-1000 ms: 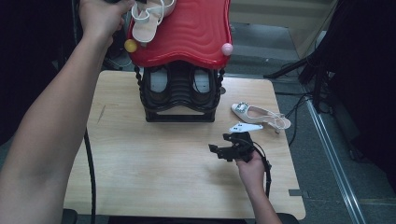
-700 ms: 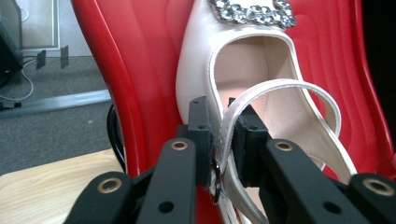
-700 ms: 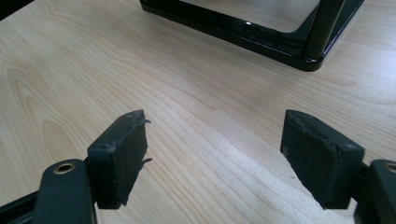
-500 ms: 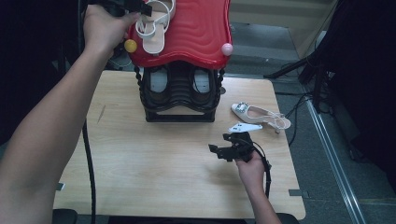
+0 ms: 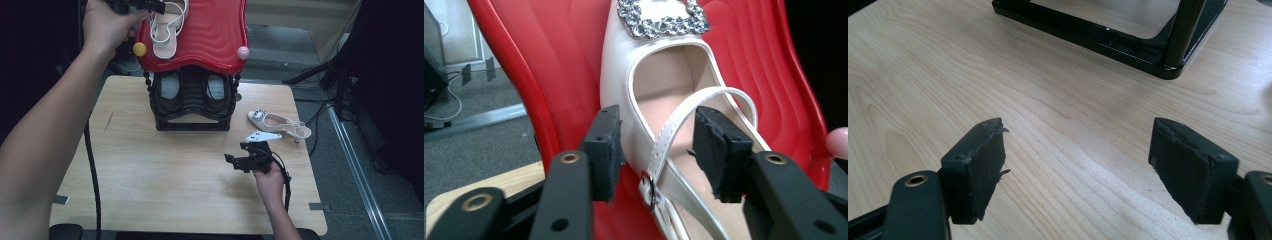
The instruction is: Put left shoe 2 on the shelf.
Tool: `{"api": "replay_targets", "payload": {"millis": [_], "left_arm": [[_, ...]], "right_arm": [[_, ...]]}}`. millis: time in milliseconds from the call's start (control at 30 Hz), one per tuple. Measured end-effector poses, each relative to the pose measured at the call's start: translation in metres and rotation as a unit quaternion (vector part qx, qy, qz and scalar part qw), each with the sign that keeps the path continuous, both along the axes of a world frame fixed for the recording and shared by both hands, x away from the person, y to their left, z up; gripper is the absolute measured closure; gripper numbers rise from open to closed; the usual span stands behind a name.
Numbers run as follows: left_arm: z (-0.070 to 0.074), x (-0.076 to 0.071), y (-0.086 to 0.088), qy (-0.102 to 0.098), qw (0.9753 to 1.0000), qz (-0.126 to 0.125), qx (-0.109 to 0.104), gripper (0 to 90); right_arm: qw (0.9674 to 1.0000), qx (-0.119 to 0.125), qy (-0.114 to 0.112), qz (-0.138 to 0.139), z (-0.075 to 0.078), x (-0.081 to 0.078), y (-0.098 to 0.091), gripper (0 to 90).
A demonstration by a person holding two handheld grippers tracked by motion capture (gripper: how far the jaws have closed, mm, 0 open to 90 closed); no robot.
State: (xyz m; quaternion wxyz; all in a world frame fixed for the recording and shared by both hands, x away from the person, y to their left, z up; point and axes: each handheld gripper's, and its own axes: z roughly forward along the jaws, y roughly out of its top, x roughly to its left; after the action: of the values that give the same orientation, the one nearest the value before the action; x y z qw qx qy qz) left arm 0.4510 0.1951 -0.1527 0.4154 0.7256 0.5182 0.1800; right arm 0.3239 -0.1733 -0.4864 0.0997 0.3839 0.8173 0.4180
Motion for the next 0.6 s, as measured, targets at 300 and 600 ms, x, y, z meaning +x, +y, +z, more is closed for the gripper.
{"api": "replay_targets", "payload": {"millis": [300, 600], "left_arm": [[0.012, -0.012, 0.024, -0.008, 0.9999, -0.004, -0.013, 50.2], [-0.003, -0.020, 0.040, 0.002, 0.9999, -0.013, 0.001, 47.5]], "right_arm": [[0.9999, -0.009, -0.005, -0.001, -0.001, 0.000, 0.001, 23.1], [1.0000, -0.005, -0.007, -0.003, -0.001, 0.000, 0.000, 23.2]]}}
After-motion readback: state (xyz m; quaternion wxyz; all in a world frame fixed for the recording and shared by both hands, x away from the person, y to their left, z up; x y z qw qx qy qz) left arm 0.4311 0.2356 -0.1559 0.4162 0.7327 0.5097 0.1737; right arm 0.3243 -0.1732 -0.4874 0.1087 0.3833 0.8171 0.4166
